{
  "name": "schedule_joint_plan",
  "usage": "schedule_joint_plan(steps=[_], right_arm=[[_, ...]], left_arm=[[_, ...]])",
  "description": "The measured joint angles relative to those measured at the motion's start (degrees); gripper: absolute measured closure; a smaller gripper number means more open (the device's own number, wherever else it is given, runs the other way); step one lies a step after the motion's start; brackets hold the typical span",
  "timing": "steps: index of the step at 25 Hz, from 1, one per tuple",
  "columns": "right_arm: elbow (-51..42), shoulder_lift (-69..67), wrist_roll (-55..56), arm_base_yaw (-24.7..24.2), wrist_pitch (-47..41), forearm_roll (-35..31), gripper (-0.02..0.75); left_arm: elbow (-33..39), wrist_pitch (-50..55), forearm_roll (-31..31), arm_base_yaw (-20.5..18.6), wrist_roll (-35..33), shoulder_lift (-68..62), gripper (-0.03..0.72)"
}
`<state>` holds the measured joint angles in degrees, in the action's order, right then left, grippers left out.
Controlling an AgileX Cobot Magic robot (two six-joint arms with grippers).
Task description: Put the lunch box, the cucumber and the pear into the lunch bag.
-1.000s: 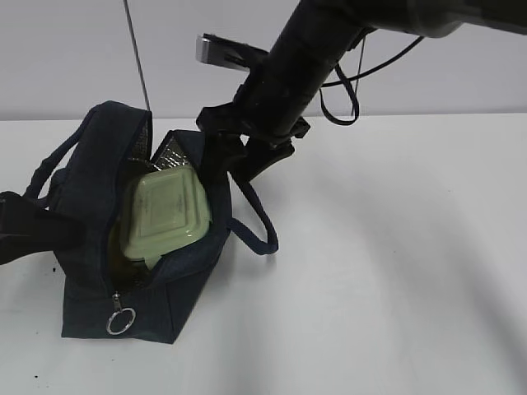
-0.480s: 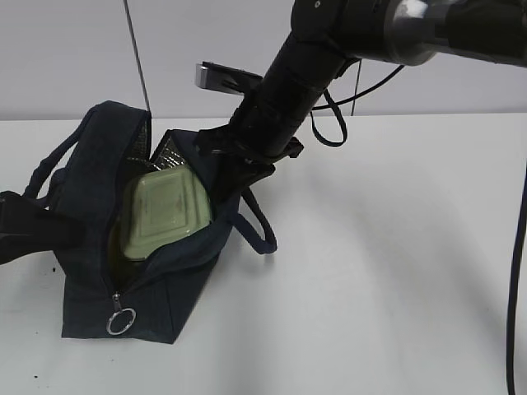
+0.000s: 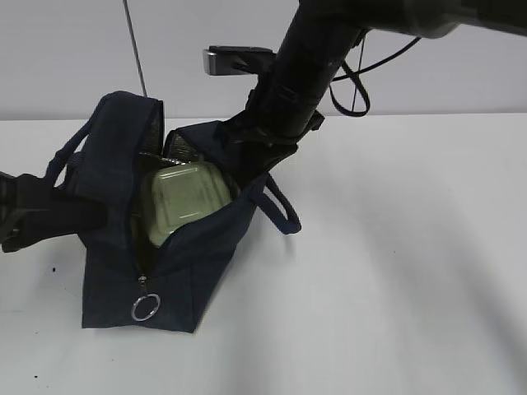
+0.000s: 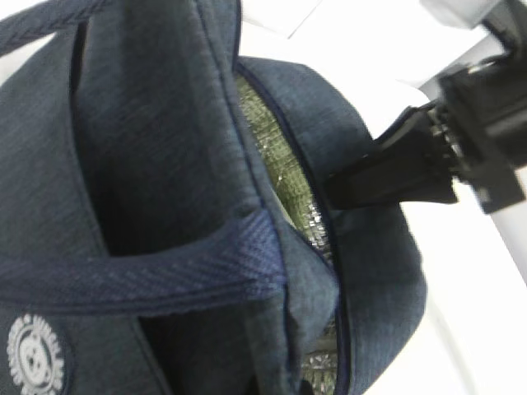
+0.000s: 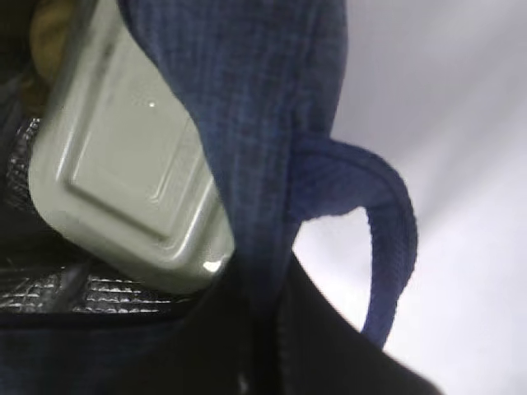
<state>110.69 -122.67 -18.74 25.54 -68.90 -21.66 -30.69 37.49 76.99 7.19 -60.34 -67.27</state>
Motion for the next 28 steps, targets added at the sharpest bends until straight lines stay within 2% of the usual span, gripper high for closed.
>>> schedule_joint_plan(steps=[7,15,19,28], right_arm=[[0.0,4.4,3.7,-0.7,-3.4,12.0,0.732],[-2.5,5.2,5.8,-7.1,-3.6,14.7,0.732],[-4.1,5.3,5.9,-8.1,-3.6,15.0,0.732],[-4.1,5.3,5.9,-8.1,-3.3,12.5,0.731]], left_arm=[[-2.2,-2.2,5.9,6.9,-2.1,-4.8,0.704],[-9.9,-2.7,8.1,14.2,-2.3,-13.3,0.704],[-11.2,-2.4,10.5,15.8,-2.3,-17.1,0.704],[-11.5,-1.8,12.5,15.9,-2.3,-19.8,0.704]])
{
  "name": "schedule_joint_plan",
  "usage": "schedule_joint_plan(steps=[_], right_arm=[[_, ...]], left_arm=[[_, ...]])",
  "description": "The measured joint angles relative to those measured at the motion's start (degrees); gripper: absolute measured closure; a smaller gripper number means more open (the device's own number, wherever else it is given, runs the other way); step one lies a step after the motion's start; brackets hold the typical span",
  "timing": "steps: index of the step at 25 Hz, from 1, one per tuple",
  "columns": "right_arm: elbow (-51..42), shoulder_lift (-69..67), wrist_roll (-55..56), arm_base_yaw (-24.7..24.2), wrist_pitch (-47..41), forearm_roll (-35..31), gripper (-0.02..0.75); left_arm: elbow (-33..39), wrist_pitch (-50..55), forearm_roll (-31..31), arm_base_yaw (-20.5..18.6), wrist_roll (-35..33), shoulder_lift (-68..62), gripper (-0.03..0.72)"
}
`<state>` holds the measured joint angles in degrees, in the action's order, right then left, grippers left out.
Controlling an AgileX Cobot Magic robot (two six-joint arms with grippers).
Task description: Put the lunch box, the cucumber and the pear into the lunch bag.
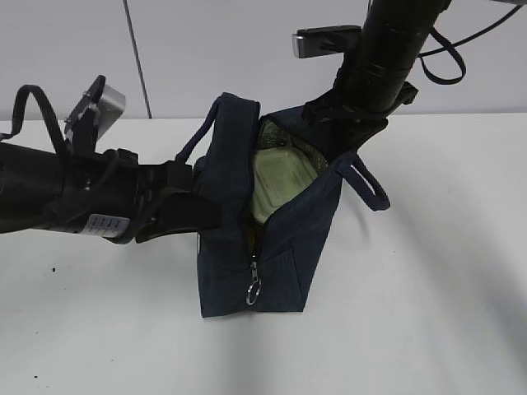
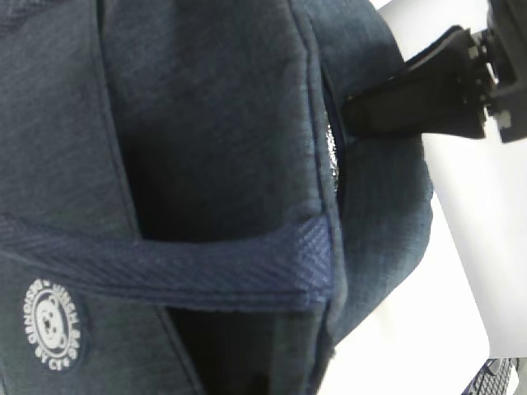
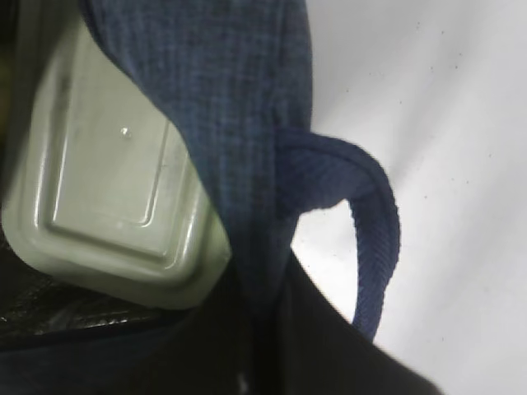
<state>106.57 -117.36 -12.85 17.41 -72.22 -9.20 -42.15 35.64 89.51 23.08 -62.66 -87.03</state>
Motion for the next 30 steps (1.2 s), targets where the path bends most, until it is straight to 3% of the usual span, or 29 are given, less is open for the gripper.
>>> schedule_joint_plan(steps=[4,7,12,15,25,30], right_arm=[[0.0,0.0,-0.2,0.0,0.0,-0.6,0.701],[0.0,0.1,-0.3,-0.1,0.5,-1.4,0.610],[0.0,0.2,-0.3,-0.1,0.9,-2.5,0.302],[0.0,0.2,0.1,-0.1,1.0,-3.7,0.197],[0.0,2.3,0.2,-0.1,1.0,-6.2,0.164],[-0.8,7.3,-0.2,-0.1,1.0,-3.3,0.164]], left_arm=[[0.0,0.4,0.1,0.0,0.0,0.0,0.704],[0.0,0.8,0.1,0.0,0.0,-0.1,0.704],[0.0,0.8,0.1,0.0,0.0,-0.2,0.704],[0.0,0.8,0.1,0.0,0.0,-0.2,0.704],[0.0,0.8,0.1,0.0,0.0,-0.2,0.704],[0.0,0.8,0.1,0.0,0.0,-0.2,0.704]])
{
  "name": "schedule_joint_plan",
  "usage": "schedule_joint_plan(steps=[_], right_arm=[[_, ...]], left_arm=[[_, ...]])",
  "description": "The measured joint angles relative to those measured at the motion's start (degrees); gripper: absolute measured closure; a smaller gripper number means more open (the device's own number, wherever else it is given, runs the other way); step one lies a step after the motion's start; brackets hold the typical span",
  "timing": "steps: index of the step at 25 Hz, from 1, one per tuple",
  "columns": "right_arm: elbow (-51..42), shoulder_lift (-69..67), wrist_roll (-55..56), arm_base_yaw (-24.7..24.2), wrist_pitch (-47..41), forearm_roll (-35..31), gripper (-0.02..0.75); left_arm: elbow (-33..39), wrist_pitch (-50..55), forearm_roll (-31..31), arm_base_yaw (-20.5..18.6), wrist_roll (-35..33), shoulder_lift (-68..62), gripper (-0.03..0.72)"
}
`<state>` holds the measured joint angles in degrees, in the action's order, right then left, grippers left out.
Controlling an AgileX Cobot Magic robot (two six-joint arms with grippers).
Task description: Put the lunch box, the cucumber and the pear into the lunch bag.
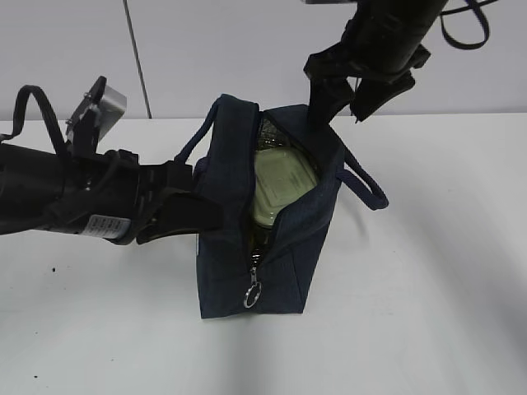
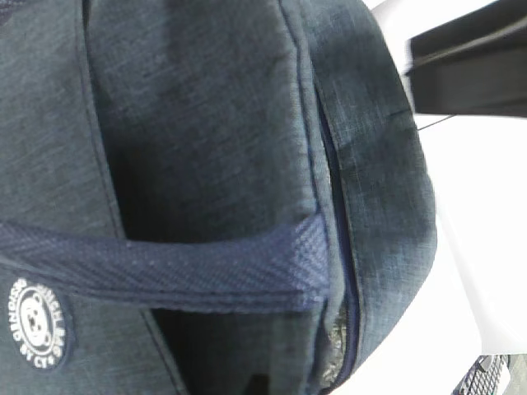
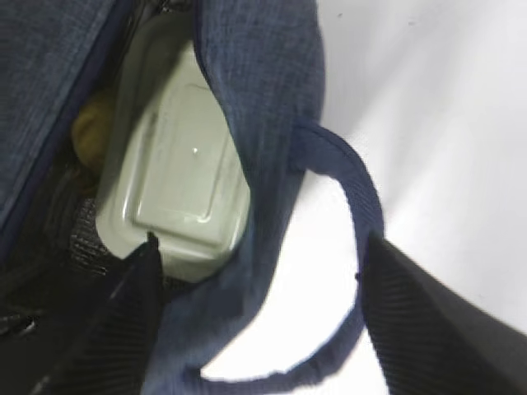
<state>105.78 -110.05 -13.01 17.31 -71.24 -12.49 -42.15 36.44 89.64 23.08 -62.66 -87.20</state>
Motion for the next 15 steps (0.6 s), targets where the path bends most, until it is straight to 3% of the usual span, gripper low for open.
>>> schedule_joint_plan(steps=[9,15], right_arm=[[-13.2,13.6,-2.9,0.0,0.0,0.4,0.164],[-24.4,22.0,-8.2,0.0,0.7,-6.8,0.188]], left_arm=[[0.0,0.0,0.1,0.0,0.0,0.0,0.704],[0.0,0.0,0.2,0.0,0.0,0.0,0.704]])
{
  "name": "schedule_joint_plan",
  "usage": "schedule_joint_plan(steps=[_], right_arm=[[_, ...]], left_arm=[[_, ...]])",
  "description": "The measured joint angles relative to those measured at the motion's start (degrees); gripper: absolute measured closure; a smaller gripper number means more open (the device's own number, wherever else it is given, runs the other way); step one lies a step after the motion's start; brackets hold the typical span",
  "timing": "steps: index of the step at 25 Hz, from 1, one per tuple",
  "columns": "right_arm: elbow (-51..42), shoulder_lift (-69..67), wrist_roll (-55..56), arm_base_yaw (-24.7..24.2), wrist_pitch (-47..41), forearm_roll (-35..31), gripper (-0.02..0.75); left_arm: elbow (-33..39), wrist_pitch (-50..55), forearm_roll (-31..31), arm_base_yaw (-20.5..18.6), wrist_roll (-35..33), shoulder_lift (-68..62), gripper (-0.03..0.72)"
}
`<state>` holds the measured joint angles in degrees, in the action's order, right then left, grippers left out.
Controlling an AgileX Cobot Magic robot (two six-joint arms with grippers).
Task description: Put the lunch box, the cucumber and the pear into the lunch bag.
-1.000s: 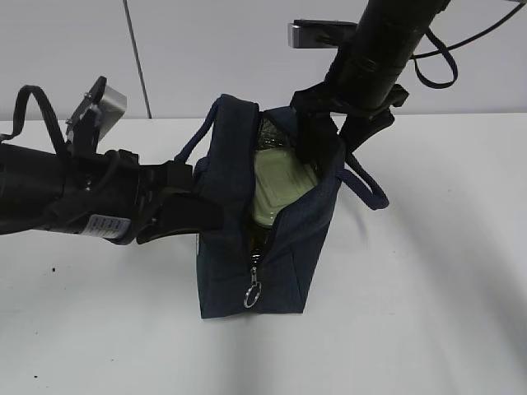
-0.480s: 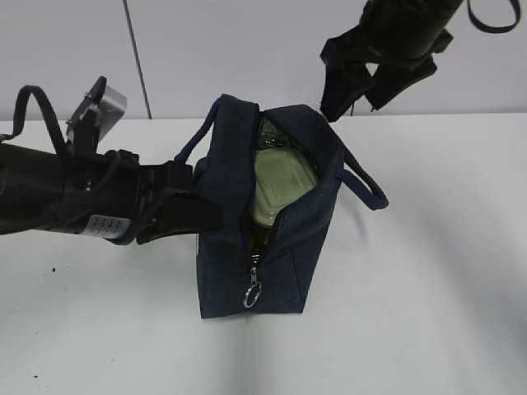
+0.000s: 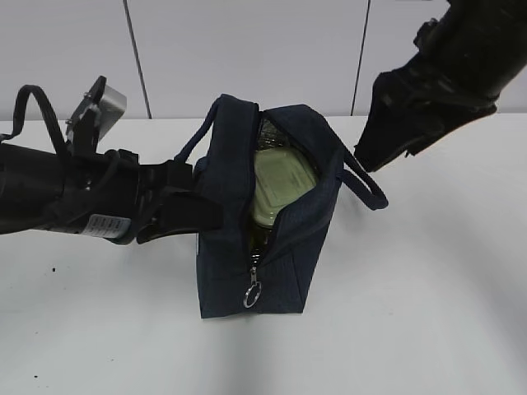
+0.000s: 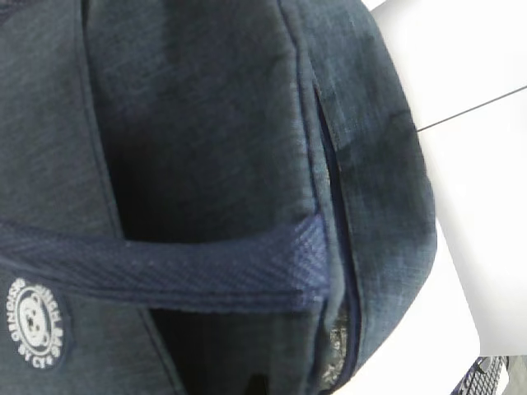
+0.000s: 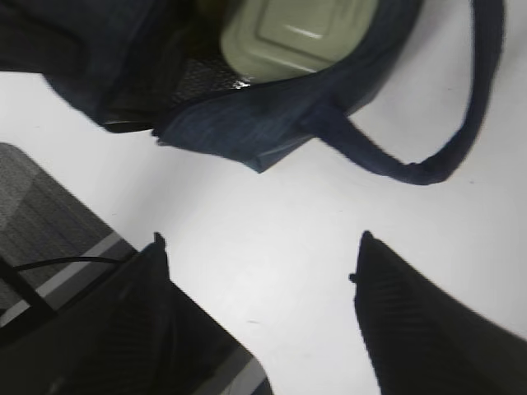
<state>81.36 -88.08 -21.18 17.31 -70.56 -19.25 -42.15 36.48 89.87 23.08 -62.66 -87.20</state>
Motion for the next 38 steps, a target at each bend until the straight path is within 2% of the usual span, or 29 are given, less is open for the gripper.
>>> schedule_joint_plan(steps=[4,10,13,19,22,28,33,38], right_arm=[[-8.7,6.2,-6.5,0.0,3.7,-7.8,0.236],[-22.1,13.9,-17.2,0.0,10.0,-17.8,0.259],[-29.2,16.9,-26.7,0.0,14.4,-27.7,0.260],[-41.6,18.6,-44.2,0.0,16.9,-49.5,0.262],[-46.8,18.6,-51.2,0.0,17.6,-58.1,0.262],[-52.0,18.4,-59.6,0.0,20.1,-66.5,0.262],[-53.0,16.4,-62.1,0.0,25.9,-68.1,0.262],[-53.0,15.5,-62.4,0.0,26.7,-68.8,0.262]], left_arm=[[0.0,0.0,-0.1,0.0,0.0,0.0,0.704],[0.0,0.0,-0.3,0.0,0.0,0.0,0.704],[0.0,0.0,-0.3,0.0,0.0,0.0,0.704],[0.0,0.1,-0.4,0.0,0.0,0.0,0.704],[0.0,0.1,-0.5,0.0,0.0,0.0,0.704],[0.0,0.1,-0.5,0.0,0.0,0.0,0.704],[0.0,0.2,-0.5,0.0,0.0,0.0,0.704],[0.0,0.4,-1.3,0.0,0.0,0.0,0.704]])
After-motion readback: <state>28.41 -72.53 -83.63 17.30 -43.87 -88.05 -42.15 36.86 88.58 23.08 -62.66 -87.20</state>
